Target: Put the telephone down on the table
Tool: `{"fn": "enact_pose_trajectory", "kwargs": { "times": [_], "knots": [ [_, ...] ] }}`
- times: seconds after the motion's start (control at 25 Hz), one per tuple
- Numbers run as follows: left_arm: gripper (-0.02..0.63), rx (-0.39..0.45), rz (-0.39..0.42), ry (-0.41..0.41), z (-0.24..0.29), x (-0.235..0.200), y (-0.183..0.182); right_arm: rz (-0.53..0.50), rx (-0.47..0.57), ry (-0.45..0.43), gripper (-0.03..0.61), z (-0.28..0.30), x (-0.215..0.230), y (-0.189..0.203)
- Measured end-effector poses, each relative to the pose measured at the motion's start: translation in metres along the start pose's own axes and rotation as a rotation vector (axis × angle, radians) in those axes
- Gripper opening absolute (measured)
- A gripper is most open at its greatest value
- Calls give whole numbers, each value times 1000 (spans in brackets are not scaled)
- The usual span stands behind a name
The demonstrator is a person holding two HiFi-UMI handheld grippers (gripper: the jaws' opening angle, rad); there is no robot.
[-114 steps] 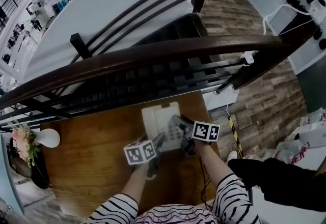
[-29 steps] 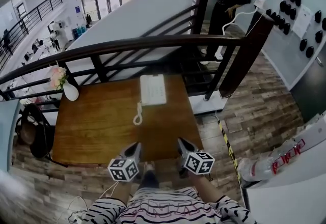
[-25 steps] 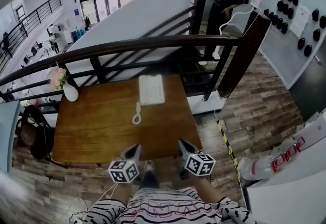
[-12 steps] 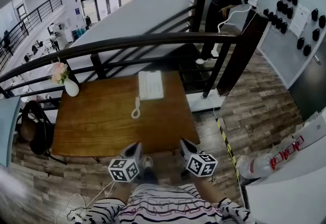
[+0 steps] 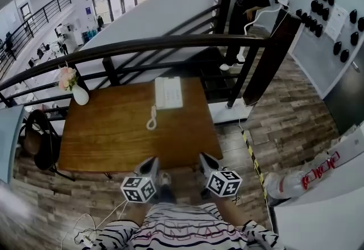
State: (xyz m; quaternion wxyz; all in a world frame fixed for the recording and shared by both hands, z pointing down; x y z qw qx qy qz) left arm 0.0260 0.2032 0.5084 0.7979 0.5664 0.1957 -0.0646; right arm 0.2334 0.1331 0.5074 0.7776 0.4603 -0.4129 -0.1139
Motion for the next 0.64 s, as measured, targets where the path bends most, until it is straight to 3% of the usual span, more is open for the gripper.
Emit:
{"fn": "enact_pose_trajectory", "kwargs": {
  "times": [0.64],
  "knots": [
    [2, -10, 5, 13, 7, 9, 3, -5, -4, 6, 0, -1, 7, 0]
  ]
}}
Point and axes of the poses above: the fingertips, and each gripper's own axes: z forward along the fingers, x to its right, y out of its underside, the point moved 5 cm from there along -z, backward along the fingers, and after that the axes turned 1 degree about -x, right-handed, at the moved point
